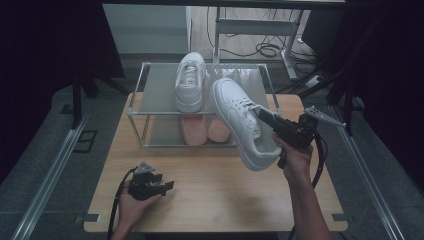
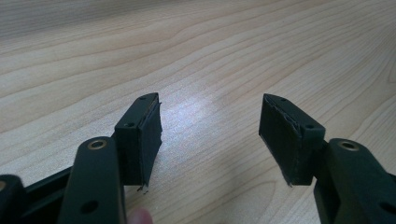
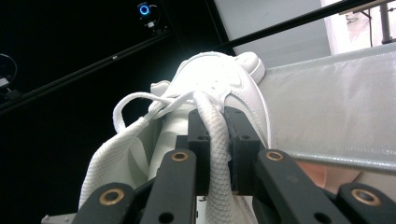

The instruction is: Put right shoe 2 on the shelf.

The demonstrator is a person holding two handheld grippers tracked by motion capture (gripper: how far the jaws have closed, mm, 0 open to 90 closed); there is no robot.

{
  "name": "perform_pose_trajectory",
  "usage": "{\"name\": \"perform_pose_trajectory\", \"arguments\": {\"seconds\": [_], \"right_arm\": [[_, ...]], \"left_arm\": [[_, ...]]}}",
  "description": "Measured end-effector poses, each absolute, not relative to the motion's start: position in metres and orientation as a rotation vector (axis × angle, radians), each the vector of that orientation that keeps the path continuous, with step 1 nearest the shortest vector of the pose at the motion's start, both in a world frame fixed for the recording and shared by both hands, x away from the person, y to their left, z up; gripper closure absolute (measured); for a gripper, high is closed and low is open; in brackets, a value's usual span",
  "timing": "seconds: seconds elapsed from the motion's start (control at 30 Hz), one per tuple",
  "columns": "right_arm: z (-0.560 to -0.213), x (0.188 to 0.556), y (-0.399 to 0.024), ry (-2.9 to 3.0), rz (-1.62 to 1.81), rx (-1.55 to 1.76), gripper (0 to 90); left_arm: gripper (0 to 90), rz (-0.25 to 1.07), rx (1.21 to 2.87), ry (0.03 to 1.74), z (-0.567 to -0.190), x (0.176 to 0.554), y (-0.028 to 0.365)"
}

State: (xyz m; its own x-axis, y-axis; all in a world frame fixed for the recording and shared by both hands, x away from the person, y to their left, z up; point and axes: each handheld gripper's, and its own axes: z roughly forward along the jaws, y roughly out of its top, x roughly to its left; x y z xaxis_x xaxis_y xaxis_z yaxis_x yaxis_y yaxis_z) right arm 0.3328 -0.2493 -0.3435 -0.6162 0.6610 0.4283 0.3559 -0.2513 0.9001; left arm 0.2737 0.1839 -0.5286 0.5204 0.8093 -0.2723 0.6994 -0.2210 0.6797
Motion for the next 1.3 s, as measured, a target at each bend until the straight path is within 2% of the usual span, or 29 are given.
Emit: {"name": "perform_pose_trajectory", "arguments": {"seconds": [1.3], "right_arm": [[-0.304, 0.399, -0.214, 1.676, 1.856, 1.357, 81.8]], "left_arm": [[39.7, 0.174, 1.962, 1.231, -0.528, 0.274, 0.186]]}}
